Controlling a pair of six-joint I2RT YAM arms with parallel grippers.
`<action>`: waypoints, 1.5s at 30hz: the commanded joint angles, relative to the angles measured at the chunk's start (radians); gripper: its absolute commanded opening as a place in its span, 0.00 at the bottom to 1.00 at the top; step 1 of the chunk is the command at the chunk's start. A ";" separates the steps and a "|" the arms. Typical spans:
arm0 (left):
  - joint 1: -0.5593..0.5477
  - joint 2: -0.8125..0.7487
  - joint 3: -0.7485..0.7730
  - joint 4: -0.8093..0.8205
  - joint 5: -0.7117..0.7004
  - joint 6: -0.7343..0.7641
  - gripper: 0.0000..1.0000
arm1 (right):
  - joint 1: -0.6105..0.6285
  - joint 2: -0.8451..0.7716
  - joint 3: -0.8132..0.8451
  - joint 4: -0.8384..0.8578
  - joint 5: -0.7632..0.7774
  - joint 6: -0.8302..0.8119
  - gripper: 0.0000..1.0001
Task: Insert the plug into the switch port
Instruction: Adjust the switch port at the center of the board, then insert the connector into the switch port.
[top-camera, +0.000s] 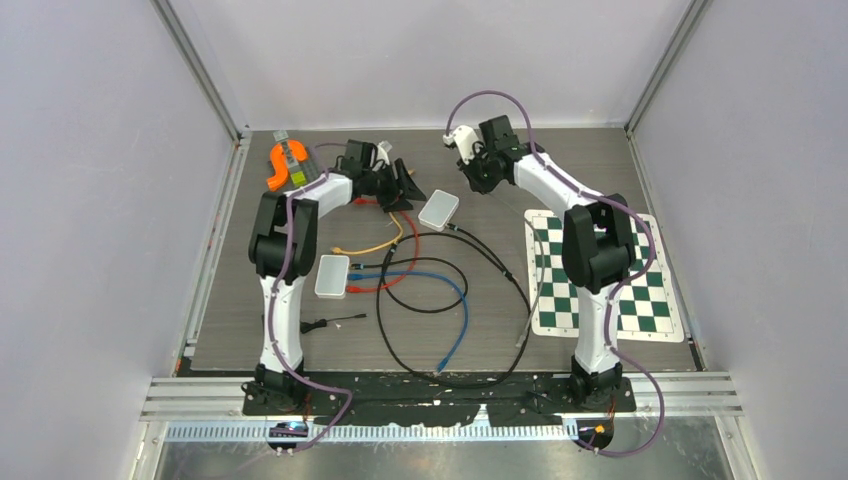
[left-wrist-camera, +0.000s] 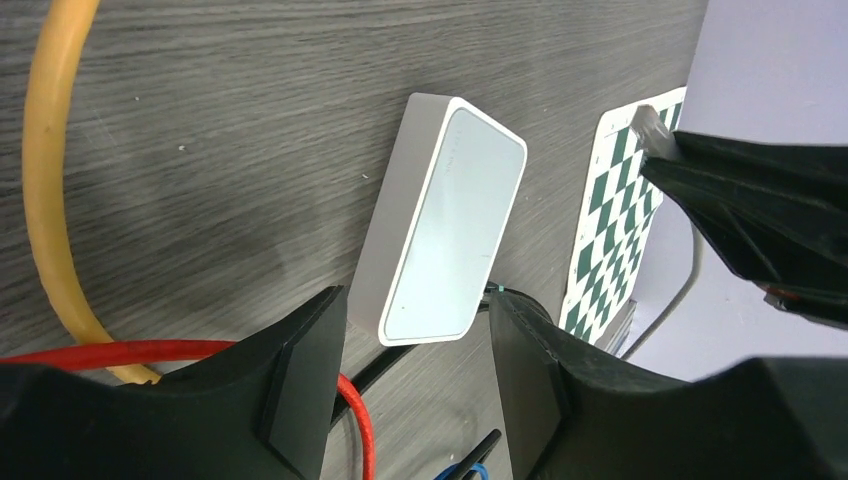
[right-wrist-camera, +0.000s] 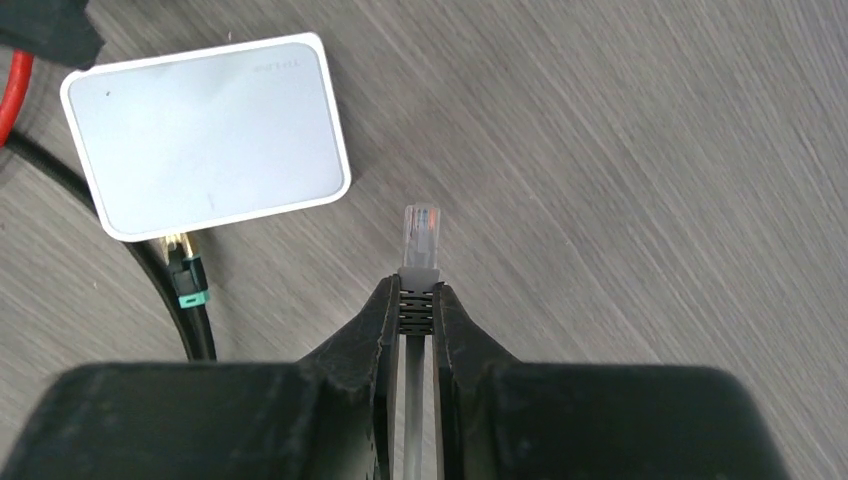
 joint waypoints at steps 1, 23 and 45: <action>0.001 0.023 0.068 -0.032 0.030 0.024 0.56 | 0.004 -0.086 -0.120 0.125 -0.019 0.028 0.05; -0.017 0.124 0.058 0.120 0.122 -0.067 0.48 | 0.124 -0.133 -0.382 0.351 0.122 0.355 0.05; -0.017 0.139 0.074 0.117 0.164 -0.071 0.47 | 0.121 -0.167 -0.478 0.510 0.115 0.344 0.05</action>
